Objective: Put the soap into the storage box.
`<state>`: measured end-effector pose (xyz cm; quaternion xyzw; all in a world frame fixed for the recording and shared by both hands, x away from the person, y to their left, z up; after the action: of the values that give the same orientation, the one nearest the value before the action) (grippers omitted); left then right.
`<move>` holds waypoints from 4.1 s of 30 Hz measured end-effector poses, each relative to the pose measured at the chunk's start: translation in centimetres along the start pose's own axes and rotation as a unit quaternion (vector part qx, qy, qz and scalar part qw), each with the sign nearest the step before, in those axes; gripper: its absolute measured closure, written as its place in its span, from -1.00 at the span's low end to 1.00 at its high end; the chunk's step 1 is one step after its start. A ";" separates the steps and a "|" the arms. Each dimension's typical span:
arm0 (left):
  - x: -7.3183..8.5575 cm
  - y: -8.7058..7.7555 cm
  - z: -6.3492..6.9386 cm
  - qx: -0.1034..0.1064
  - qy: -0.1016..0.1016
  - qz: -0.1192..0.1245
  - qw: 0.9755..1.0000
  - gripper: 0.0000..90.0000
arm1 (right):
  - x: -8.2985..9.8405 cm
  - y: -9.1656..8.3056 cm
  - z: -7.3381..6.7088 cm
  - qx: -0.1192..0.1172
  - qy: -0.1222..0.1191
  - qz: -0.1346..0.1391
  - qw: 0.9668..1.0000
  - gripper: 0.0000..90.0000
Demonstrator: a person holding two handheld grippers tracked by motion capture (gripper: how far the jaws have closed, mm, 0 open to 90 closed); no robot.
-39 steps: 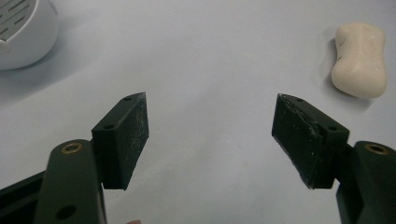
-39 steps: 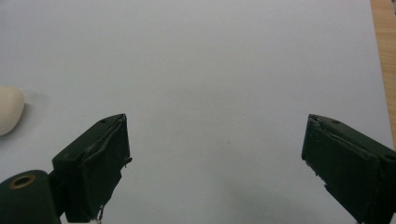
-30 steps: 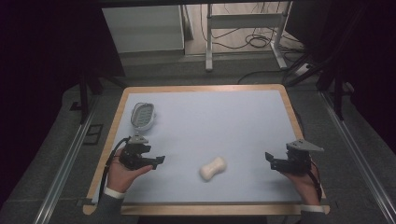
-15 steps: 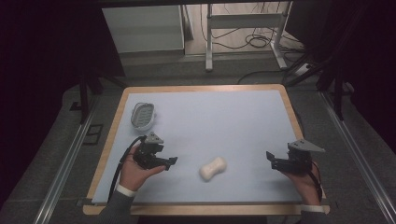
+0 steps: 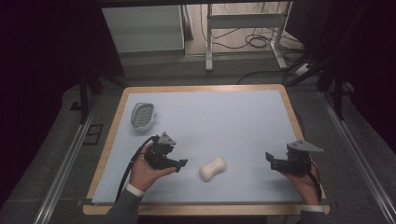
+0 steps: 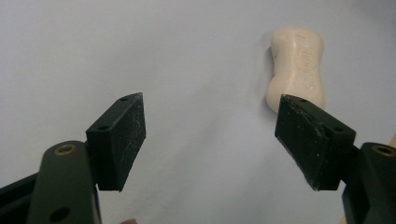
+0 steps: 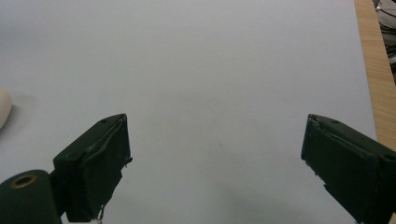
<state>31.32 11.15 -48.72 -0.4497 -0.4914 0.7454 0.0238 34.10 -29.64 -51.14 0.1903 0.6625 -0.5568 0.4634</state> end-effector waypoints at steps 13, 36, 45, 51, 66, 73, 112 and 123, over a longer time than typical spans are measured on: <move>-1.8 1.6 2.5 0.016 0.026 -0.012 0.999 -0.45 | 0.1 0.1 -0.1 0.000 -0.003 0.000 1.000 -0.83; -3.6 7.5 6.0 0.048 0.057 -0.068 0.995 -0.37 | 0.3 0.3 0.0 0.002 -0.006 -0.006 1.000 -0.83; -3.8 8.7 6.3 0.055 0.067 -0.089 0.992 -0.32 | 0.3 0.3 0.2 0.003 -0.002 -0.006 1.000 -0.83; -3.9 9.4 6.5 0.058 0.070 -0.103 0.990 -0.27 | 0.4 0.4 0.1 0.005 -0.005 -0.008 1.000 -0.83; -3.7 10.5 6.6 0.039 0.082 -0.133 0.987 -0.07 | 0.5 0.4 0.4 0.008 -0.004 -0.008 1.000 -0.83; -3.6 10.4 6.9 0.036 0.098 -0.132 0.986 0.09 | 0.6 0.4 0.5 0.011 -0.003 -0.012 1.000 -0.83; -3.8 6.2 2.3 0.050 0.055 -0.094 0.993 0.10 | 0.7 0.5 0.4 0.011 0.000 -0.016 1.000 -0.83; -3.6 5.0 0.6 0.044 0.034 -0.081 0.995 0.10 | 0.7 0.5 0.4 0.011 -0.001 -0.019 1.000 -0.83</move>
<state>35.09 6.47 -50.05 -0.4326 -0.4916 0.7461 0.1205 34.32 -30.07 -52.03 0.1824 0.6593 -0.5732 0.4511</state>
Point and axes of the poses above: each handheld gripper's, and its own axes: y roughly forward along the jaws, x roughly out of its underside, z roughly to its right, the point moved 3 cm from there along y, roughly forward along the jaws, and after that the axes turned 2 degrees about x, right-handed, at the moved point
